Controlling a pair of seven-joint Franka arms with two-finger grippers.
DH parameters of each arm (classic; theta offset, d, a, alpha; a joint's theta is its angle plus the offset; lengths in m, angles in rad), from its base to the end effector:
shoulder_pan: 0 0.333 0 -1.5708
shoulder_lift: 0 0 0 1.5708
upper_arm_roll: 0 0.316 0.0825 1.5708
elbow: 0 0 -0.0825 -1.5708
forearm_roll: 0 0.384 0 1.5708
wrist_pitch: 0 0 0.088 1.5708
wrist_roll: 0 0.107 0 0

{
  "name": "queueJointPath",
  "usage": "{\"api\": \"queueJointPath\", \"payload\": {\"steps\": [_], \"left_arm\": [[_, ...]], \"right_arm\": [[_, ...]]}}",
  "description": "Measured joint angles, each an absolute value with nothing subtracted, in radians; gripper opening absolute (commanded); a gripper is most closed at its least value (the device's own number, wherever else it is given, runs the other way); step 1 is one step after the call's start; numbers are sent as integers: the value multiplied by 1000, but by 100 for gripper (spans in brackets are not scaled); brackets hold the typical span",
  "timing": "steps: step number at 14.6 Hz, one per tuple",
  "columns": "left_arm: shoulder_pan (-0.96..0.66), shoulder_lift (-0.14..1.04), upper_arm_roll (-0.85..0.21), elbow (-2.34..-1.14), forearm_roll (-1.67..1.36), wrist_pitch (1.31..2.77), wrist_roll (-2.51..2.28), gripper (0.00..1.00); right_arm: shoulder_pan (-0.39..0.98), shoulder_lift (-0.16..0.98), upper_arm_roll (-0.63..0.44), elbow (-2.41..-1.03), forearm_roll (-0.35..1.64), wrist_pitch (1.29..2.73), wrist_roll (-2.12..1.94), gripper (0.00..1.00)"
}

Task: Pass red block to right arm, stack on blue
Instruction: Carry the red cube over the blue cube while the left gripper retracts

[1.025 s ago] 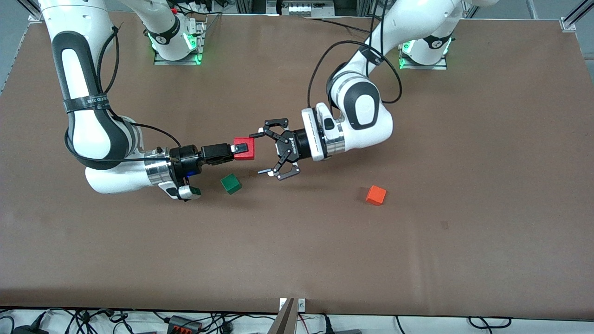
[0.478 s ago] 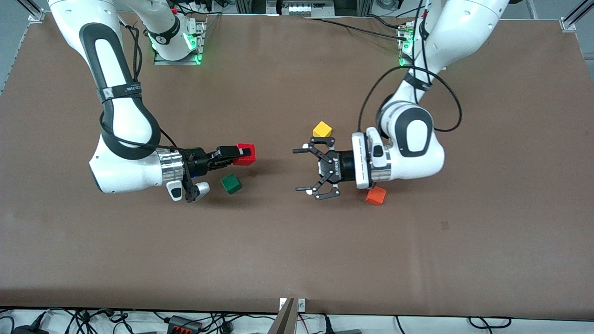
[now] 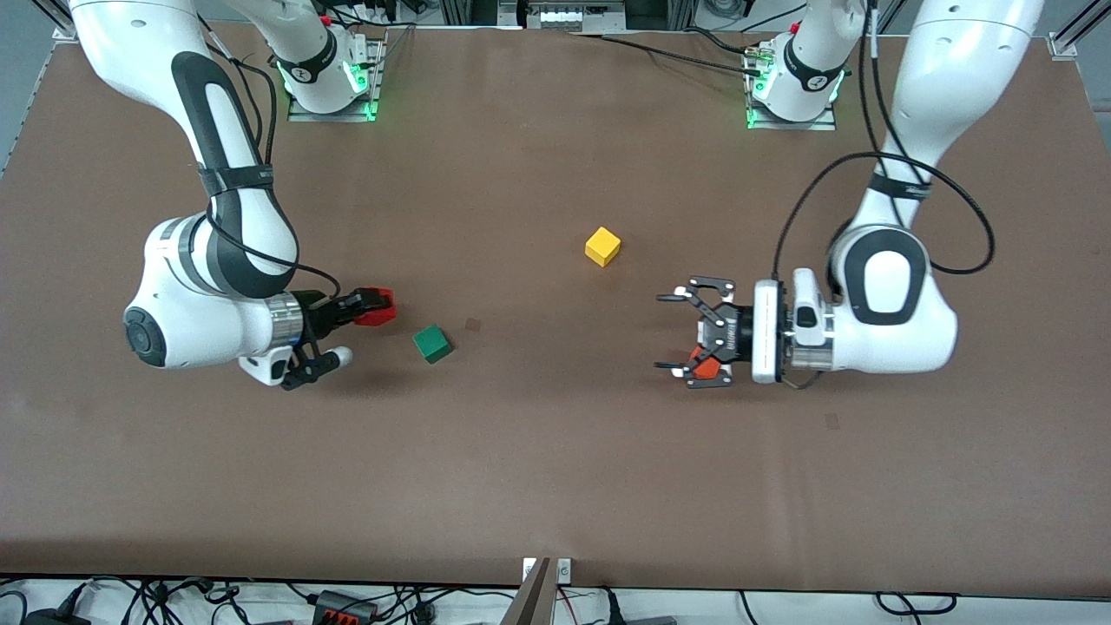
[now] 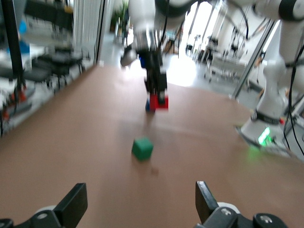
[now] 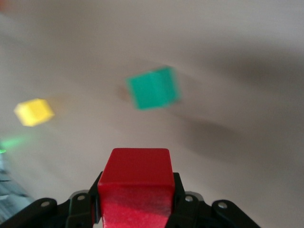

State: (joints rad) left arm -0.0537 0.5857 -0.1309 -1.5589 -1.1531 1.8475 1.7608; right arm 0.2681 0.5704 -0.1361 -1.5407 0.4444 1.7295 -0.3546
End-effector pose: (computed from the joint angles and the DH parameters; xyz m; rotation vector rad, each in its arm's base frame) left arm 0.6681 -0.1833 0.3308 1.5840 -1.3279 0.7047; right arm 0.6449 0.1375 0.3032 -2.6841 -0.4594 0.4552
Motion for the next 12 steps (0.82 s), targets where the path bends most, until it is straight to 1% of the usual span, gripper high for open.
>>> {"api": "queueJointPath", "payload": {"steps": [2, 5, 7, 9, 12], "left_arm": [[-22, 586, -131, -1550, -1015, 1824, 1651, 100], [-21, 585, -134, -1503, -819, 1809, 1444, 100], [-22, 583, -135, -1450, -633, 1749, 1261, 100], [-23, 580, -135, -1400, -432, 1674, 1056, 100], [-30, 576, -136, -1334, -225, 1552, 819, 100]], "right_arm": [[269, 568, -174, -1540, 338, 1729, -348, 0], [269, 563, -211, -1541, 146, 1736, -319, 0], [269, 551, -235, -1552, 94, 1757, -289, 0], [269, 520, -255, -1613, 85, 1827, -252, 0], [268, 462, -266, -1764, 59, 1971, -223, 0]]}}
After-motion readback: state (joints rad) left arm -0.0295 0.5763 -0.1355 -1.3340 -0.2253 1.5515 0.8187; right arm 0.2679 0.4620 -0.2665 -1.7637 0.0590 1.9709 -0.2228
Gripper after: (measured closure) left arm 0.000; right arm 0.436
